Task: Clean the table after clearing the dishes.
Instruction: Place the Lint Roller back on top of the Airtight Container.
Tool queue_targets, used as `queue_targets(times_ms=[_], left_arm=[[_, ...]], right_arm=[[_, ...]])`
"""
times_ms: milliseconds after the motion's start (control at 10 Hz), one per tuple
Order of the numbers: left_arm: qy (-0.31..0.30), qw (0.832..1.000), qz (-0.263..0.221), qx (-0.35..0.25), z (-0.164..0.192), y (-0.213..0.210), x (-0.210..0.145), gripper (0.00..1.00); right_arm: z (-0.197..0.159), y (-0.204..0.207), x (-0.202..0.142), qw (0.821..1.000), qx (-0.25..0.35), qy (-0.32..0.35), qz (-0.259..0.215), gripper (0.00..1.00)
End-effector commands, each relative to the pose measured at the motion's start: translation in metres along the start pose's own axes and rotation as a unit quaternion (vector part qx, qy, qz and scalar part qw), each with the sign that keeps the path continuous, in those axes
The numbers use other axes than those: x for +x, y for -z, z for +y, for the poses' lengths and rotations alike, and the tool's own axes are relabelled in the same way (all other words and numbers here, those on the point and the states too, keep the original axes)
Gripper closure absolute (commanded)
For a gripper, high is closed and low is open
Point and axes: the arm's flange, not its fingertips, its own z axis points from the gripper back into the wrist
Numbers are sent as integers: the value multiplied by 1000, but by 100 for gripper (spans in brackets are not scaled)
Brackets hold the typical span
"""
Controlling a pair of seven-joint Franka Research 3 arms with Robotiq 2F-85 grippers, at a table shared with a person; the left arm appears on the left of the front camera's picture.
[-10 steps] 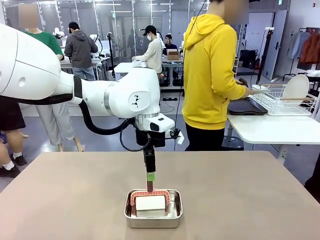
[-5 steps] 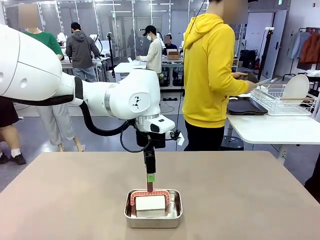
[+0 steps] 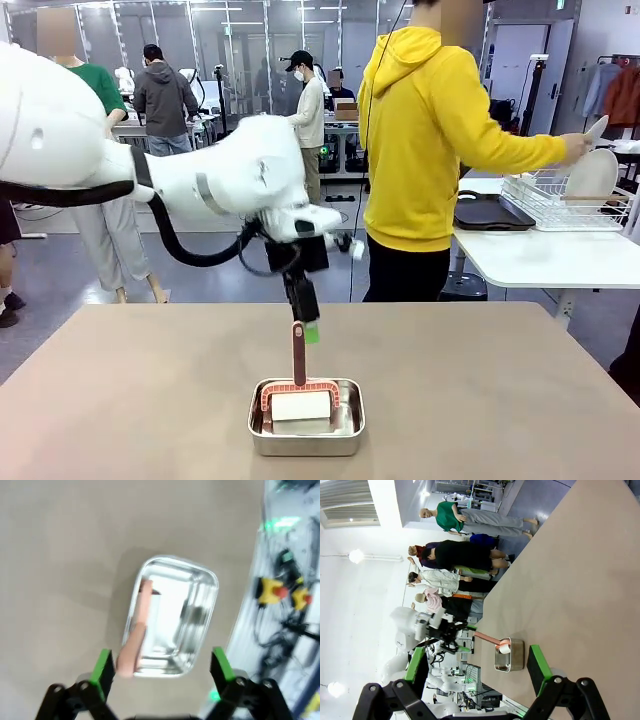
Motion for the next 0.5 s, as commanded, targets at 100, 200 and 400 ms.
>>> queue_targets(times_ms=[100,200,400], left_arm=[[-188,971,-144,-25,-3,-71,-76,3],[-209,953,-204,-74,-6,-85,-115,3],[-315,894,-307,-87,-14,-104,-232,3]], right_arm=[[4,0,-4,1000,5,0,-2,0],[4,0,-4,1000,5,0,-2,0],[4,0,-4,1000,5,0,-2,0]])
